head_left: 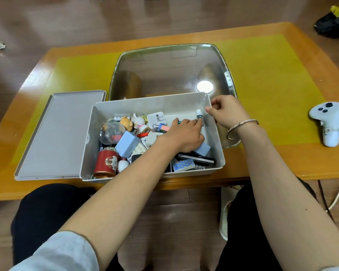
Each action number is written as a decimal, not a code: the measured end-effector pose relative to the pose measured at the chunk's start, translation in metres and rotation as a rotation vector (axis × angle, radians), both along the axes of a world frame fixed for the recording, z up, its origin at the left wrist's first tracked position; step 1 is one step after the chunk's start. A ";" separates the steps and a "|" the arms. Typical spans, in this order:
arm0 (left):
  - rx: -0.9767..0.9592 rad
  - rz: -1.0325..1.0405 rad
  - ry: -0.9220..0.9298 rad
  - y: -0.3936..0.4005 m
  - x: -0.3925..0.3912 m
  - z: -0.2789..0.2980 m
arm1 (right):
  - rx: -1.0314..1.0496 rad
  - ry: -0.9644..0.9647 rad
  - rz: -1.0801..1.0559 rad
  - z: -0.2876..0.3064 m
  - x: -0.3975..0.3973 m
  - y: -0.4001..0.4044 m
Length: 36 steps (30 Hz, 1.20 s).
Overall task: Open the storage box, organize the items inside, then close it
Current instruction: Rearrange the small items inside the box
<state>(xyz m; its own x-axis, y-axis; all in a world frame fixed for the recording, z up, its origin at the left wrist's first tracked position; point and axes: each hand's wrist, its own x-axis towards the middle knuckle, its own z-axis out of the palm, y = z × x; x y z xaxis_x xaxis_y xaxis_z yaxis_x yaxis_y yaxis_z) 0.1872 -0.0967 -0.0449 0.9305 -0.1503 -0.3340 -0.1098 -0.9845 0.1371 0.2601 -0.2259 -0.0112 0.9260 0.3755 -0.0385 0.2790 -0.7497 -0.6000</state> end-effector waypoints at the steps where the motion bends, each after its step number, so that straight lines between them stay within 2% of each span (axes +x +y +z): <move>1: -0.003 0.004 0.004 -0.001 0.001 0.000 | -0.002 0.000 0.000 0.000 0.000 0.000; 17: 0.074 0.035 -0.011 -0.012 -0.005 0.003 | -0.012 -0.025 -0.037 -0.003 -0.002 0.002; 22: 0.037 0.048 -0.081 -0.001 -0.013 0.009 | -0.018 -0.042 -0.085 -0.004 -0.005 0.005; 26: -0.064 0.141 -0.196 0.024 -0.031 0.025 | 0.014 -0.118 -0.117 -0.002 -0.009 0.011; 31: -0.132 0.296 -0.352 0.072 -0.069 0.038 | 0.123 -0.327 0.023 0.008 -0.024 0.024; 36: -0.141 0.482 -0.497 0.116 -0.108 0.039 | 0.046 -0.301 0.227 0.003 -0.049 0.040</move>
<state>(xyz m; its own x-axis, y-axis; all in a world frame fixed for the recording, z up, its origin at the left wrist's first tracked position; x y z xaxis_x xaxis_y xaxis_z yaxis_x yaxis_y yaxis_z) 0.0792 0.0191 -0.0059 0.9417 0.3060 0.1398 0.2510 -0.9157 0.3137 0.2110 -0.1858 -0.0087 0.7867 0.5671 0.2439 0.6035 -0.6230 -0.4977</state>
